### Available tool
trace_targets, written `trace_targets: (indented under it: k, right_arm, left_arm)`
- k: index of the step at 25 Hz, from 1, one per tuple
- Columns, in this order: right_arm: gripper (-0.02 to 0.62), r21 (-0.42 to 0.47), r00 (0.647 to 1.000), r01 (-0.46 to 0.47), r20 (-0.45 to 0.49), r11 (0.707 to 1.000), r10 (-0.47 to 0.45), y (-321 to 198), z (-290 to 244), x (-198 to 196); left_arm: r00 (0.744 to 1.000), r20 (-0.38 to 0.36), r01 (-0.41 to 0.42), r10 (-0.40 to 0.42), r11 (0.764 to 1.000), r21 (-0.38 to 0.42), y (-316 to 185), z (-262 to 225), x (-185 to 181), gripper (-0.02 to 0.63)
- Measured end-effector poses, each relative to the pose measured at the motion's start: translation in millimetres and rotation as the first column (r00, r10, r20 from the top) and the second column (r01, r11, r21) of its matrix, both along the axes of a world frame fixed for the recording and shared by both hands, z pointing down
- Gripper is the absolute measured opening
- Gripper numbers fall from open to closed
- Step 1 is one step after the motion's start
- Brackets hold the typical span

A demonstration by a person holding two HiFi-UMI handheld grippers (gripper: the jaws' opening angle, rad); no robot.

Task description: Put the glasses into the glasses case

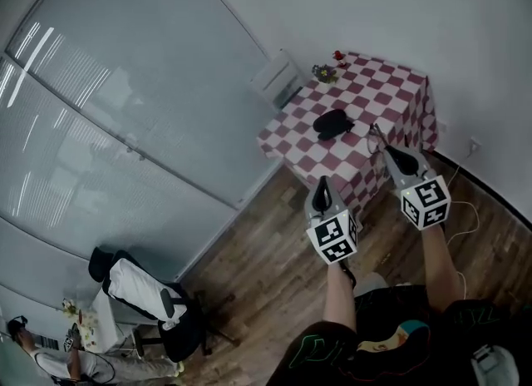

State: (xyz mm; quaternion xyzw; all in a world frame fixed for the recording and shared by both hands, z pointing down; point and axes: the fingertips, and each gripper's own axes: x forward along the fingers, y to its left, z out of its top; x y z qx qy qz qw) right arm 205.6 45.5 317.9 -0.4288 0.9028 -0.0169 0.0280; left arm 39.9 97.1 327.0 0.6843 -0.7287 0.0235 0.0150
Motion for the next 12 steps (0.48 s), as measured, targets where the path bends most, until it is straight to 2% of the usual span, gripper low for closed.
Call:
trace_targets:
  k: [12]
  right_arm:
    - [0.018,-0.036,0.999,0.022,0.025,0.999,-0.021,-17,13,5]
  left_arm:
    - [1.0,0.013,0.019,-0.019,0.999,-0.036,-9,14,2,0.009]
